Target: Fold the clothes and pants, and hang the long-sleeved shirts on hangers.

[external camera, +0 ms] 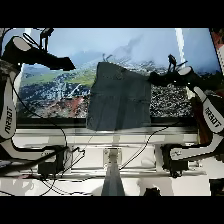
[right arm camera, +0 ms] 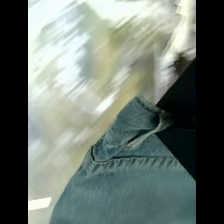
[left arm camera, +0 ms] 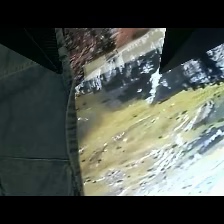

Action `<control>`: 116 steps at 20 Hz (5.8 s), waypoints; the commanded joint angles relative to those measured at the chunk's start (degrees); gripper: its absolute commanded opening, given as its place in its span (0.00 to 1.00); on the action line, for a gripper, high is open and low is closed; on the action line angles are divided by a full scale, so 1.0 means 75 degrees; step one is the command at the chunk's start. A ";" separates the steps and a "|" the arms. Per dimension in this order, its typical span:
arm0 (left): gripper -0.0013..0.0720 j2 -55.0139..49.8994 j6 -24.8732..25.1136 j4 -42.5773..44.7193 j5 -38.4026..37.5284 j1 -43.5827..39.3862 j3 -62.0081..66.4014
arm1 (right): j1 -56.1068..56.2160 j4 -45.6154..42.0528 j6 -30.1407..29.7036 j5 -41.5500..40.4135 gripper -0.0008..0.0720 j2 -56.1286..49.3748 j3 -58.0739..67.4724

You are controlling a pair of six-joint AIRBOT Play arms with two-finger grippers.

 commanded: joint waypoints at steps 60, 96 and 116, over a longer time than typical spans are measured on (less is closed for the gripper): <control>0.12 0.7015 -0.0941 0.0874 0.3421 -0.1215 -0.3835 | 0.1953 0.0833 -0.2025 0.4316 0.07 0.3179 0.2122; 0.78 0.0976 -0.0697 -0.1897 0.2043 -0.1970 -0.4934 | 0.0329 -0.2975 0.2133 0.2690 0.98 0.2503 -0.2092; 0.81 0.1005 -0.0557 -0.1999 0.2046 -0.1938 -0.4281 | -0.0221 0.0714 -0.0880 0.2722 0.95 -0.0845 -0.0498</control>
